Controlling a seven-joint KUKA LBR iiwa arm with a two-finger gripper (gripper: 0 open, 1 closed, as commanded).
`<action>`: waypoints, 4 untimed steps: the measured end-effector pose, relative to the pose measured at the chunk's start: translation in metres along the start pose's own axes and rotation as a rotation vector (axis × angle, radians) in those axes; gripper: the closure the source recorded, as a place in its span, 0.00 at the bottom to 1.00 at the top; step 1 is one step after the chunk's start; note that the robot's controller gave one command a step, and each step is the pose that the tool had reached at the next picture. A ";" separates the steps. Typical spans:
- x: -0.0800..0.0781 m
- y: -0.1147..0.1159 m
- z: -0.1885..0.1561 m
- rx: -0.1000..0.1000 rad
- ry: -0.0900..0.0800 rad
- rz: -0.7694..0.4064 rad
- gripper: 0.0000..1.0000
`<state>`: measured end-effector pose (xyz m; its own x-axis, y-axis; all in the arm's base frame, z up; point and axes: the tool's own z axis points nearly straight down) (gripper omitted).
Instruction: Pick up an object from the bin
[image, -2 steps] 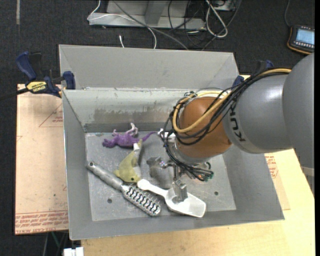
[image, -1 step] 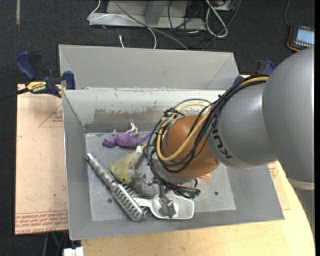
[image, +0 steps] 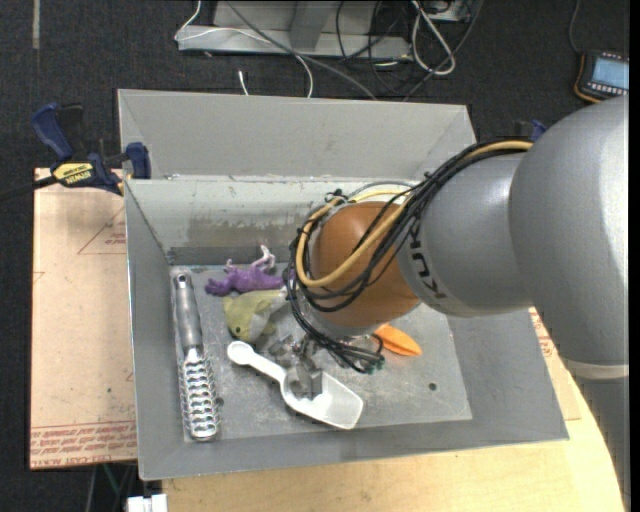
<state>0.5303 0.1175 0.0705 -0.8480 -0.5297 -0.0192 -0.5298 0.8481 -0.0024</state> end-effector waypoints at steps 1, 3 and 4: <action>0.000 0.000 0.000 0.000 0.000 0.001 1.00; -0.001 0.004 -0.109 -0.001 -0.002 -0.016 1.00; -0.009 0.013 -0.037 -0.009 0.014 -0.003 1.00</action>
Offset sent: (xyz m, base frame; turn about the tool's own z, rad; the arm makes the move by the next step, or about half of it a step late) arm 0.0021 0.0038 0.0075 -0.0170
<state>0.5305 0.1334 0.1075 -0.8465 -0.5323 -0.0051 -0.5323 0.8465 0.0066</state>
